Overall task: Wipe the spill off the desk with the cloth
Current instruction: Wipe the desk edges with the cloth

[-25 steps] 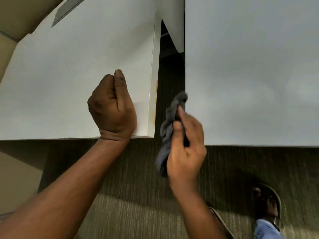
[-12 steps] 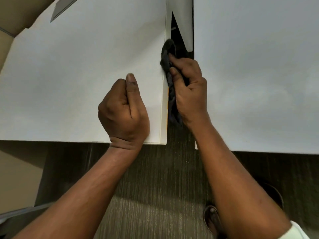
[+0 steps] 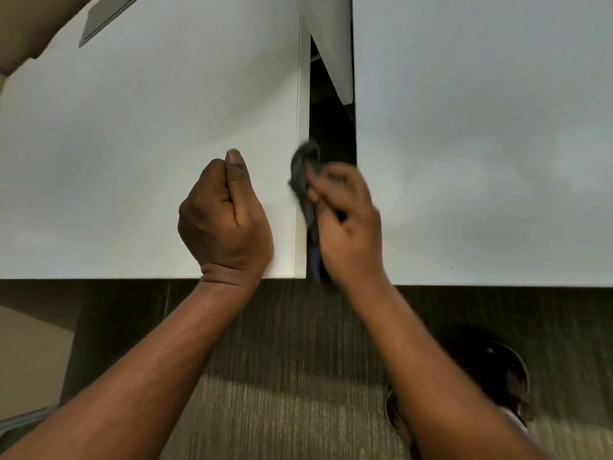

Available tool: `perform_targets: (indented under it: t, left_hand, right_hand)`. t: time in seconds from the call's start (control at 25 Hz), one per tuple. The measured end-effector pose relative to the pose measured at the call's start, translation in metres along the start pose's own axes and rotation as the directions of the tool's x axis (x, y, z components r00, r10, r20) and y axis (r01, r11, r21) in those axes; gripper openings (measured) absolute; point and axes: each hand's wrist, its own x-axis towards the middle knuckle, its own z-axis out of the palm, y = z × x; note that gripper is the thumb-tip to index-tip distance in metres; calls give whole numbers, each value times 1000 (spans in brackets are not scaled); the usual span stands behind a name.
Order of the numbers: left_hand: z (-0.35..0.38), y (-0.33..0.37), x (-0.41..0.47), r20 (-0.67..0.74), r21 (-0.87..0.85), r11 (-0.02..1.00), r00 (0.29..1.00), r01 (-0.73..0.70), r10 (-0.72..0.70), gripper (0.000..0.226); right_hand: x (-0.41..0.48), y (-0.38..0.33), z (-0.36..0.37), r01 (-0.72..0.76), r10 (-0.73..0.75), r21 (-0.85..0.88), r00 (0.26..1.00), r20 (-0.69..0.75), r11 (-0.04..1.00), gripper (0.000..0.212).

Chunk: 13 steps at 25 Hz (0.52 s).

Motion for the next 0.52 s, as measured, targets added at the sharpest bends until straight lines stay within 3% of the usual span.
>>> perform_targets:
  t: [0.12, 0.36, 0.52]
  left_hand:
    - [-1, 0, 0, 12, -20, 1000, 1000, 21, -21, 47]
    - [-2, -1, -1, -13, -43, 998, 999, 42, -43, 46]
    - [-2, -2, 0, -16, -48, 998, 999, 27, -28, 41]
  right_hand:
    - [-74, -6, -7, -12, 7, 83, 998, 54, 997, 34]
    - [23, -7, 0, -8, 7, -96, 1000, -10, 995, 31]
    - [-51, -19, -5, -34, 35, -92, 999, 2, 995, 27]
